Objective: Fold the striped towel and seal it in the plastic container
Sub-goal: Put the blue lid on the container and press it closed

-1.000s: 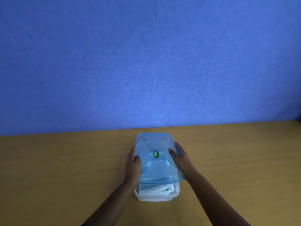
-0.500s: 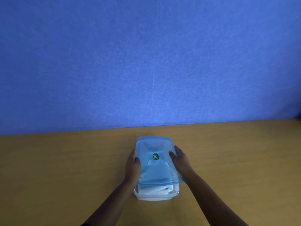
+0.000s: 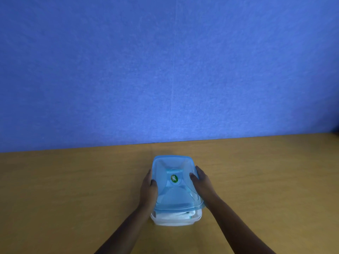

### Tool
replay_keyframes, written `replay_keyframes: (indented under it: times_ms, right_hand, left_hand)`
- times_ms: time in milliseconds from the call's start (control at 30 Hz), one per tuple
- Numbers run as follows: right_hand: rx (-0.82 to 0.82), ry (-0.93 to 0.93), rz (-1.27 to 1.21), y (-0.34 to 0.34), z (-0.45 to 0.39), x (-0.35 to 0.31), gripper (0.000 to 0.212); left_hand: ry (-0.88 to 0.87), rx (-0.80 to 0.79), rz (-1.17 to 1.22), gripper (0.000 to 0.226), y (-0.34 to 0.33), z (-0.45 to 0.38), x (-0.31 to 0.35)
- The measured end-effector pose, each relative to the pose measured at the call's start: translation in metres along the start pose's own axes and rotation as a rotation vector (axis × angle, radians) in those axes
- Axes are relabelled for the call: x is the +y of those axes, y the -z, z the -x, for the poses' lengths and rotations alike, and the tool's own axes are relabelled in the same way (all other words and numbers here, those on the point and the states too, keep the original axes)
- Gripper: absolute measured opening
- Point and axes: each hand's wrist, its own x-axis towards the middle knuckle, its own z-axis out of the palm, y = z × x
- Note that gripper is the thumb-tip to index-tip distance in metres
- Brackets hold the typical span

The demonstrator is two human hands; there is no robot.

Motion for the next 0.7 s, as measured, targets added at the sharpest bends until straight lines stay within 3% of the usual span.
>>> replay_keyframes:
  times_ms: [267, 467, 700]
  right_hand:
    - [0.003, -0.005, -0.015, 0.001, 0.005, 0.001, 0.023]
    - [0.006, -0.026, 0.034, -0.001, 0.009, 0.005, 0.046]
    - [0.013, -0.009, 0.068, -0.003, 0.015, 0.007, 0.049]
  left_hand:
    - [-0.024, 0.018, -0.012, 0.052, 0.0, 0.006, -0.001]
    - [-0.038, 0.025, -0.013, 0.052, 0.0, 0.011, -0.002]
    - [-0.071, 0.033, -0.033, 0.054, 0.0, 0.014, -0.006]
